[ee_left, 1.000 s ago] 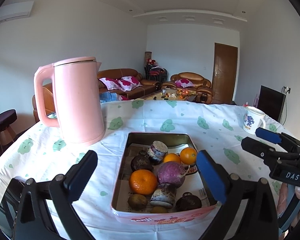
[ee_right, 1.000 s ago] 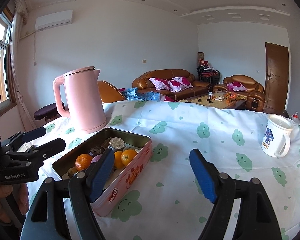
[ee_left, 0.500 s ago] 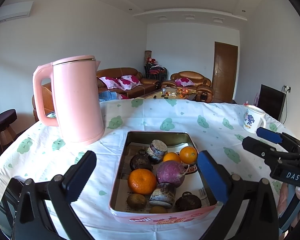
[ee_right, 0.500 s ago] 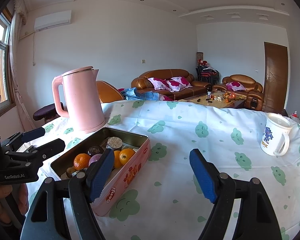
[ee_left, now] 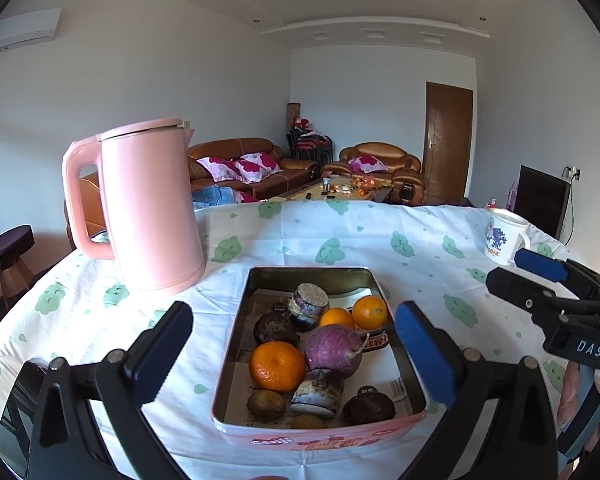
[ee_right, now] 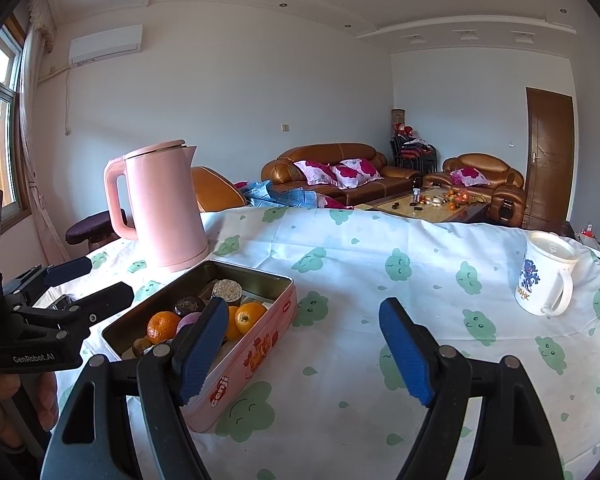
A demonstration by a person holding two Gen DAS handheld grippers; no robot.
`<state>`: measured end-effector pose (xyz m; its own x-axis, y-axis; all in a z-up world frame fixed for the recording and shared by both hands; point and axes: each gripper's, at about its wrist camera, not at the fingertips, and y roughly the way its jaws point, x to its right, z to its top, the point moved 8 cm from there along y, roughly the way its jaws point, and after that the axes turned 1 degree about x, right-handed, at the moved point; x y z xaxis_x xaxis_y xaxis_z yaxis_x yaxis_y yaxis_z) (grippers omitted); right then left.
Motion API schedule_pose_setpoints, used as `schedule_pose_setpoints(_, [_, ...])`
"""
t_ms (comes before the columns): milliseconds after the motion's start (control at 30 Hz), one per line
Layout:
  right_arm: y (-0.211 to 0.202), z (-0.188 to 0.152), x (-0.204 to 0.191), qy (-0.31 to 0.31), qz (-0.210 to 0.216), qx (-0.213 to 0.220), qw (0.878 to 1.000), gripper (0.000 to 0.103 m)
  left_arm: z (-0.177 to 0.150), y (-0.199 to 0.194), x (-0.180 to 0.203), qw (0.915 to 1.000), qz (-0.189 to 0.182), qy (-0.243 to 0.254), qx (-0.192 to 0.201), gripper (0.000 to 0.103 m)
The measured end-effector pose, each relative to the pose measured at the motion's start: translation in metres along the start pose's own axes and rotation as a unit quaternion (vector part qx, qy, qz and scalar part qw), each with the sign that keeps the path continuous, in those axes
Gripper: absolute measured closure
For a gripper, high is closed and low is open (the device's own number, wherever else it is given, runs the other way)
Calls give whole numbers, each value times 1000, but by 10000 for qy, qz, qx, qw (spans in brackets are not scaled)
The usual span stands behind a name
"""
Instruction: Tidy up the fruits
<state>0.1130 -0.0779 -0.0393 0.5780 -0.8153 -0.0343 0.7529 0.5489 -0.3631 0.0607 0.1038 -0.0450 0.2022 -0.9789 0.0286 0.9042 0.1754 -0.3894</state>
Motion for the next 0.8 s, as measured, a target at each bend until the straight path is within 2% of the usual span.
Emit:
schedule_pose_setpoints(133, [0,0,0,1,1,3,10000,24,1,-1,0,10000,-49,-50,-20,0])
schedule_pose_setpoints(500, [1,-4,-2,-65,31,-66,10000,24,0,4,-5,9998,131,-69,-93,0])
schedule_pose_setpoints(800, [0,-9,7,-120,-89,-128,9998,24,-6,5,1,9998,69,4,-177,0])
